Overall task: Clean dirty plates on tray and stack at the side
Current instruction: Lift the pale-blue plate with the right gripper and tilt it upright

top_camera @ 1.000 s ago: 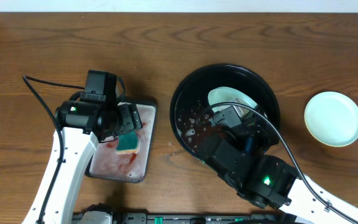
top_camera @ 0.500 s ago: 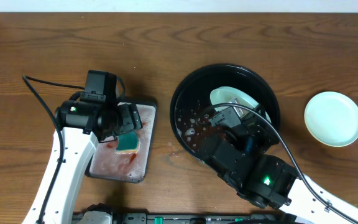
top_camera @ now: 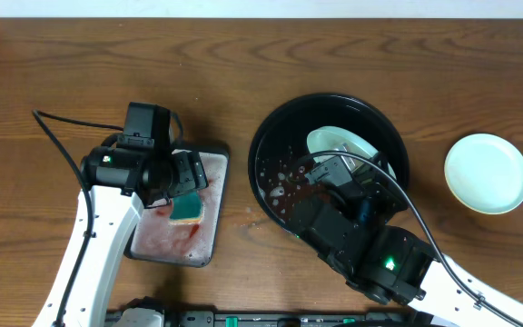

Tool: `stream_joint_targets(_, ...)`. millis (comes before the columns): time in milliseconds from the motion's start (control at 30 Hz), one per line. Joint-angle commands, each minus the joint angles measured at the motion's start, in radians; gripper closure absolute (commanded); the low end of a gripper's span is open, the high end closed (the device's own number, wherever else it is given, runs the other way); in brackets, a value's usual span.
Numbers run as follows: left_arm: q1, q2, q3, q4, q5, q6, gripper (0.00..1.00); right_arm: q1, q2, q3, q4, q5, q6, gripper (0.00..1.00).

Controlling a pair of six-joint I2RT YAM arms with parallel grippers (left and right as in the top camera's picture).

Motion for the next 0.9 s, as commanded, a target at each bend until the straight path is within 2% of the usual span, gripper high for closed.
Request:
stream_joint_targets(0,0.003,-0.002,0.002,-0.003,-0.002,0.01,0.15,0.007,-0.005,0.002,0.002,0.04,-0.007,0.99)
stream_joint_targets(67,0.003,-0.002,0.002,-0.003,-0.002,0.01,0.15,0.007,-0.005,0.002,0.003,0.04,-0.002,0.99)
stream_joint_targets(133,0.003,-0.002,0.002,-0.003,-0.002,0.01,0.15,0.007,-0.005,0.002,0.006,0.005,0.064,0.99)
stream_joint_targets(200,0.003,-0.002,0.002,-0.003,-0.002,0.01,0.15,0.002,-0.004,0.001,-0.021,0.014,0.047,0.99)
stream_joint_targets(233,0.003,-0.002,0.002,-0.003,-0.002,0.01,0.15,-0.01,-0.004,0.001,-0.02,0.048,0.082,0.99)
stream_joint_targets(267,0.003,-0.002,0.002,-0.003,-0.002,0.01,0.15,-0.014,-0.004,0.002,0.01,0.003,0.125,0.99)
stream_joint_targets(333,0.003,-0.002,0.002,-0.003,-0.002,0.01,0.15,-0.008,-0.001,0.002,0.031,-0.134,0.048,0.99)
stream_joint_targets(367,0.003,-0.002,0.002,-0.003,-0.002,0.01,0.15,-0.008,0.002,0.001,0.018,-0.116,0.038,0.99)
stream_joint_targets(400,0.003,-0.002,0.002,-0.003,-0.002,0.01,0.15,-0.01,0.005,0.002,0.005,-0.069,0.071,0.99)
stream_joint_targets(433,0.003,-0.002,0.002,-0.003,-0.002,0.01,0.15,-0.013,0.005,0.002,0.011,-0.072,0.151,0.99)
stream_joint_targets(467,0.003,-0.002,0.002,-0.003,-0.002,0.01,0.15,-0.011,0.005,0.002,0.019,-0.103,0.167,0.99)
stream_joint_targets(533,0.003,-0.002,0.002,-0.003,-0.002,0.01,0.15,-0.002,0.009,0.001,0.012,-0.123,0.09,0.99)
stream_joint_targets(600,0.003,-0.002,0.002,-0.003,-0.002,0.01,0.15,-0.008,0.017,0.001,0.001,0.008,0.125,0.99)
stream_joint_targets(633,0.003,-0.002,0.002,-0.003,-0.002,0.01,0.15,-0.01,0.019,0.002,0.027,0.014,0.159,0.99)
stream_joint_targets(733,0.003,-0.002,0.002,-0.003,-0.002,0.01,0.15,0.011,0.021,0.002,0.061,-0.02,0.039,0.99)
stream_joint_targets(867,0.003,-0.002,0.002,-0.003,-0.002,0.01,0.15,0.008,0.026,0.002,0.069,0.023,0.061,0.99)
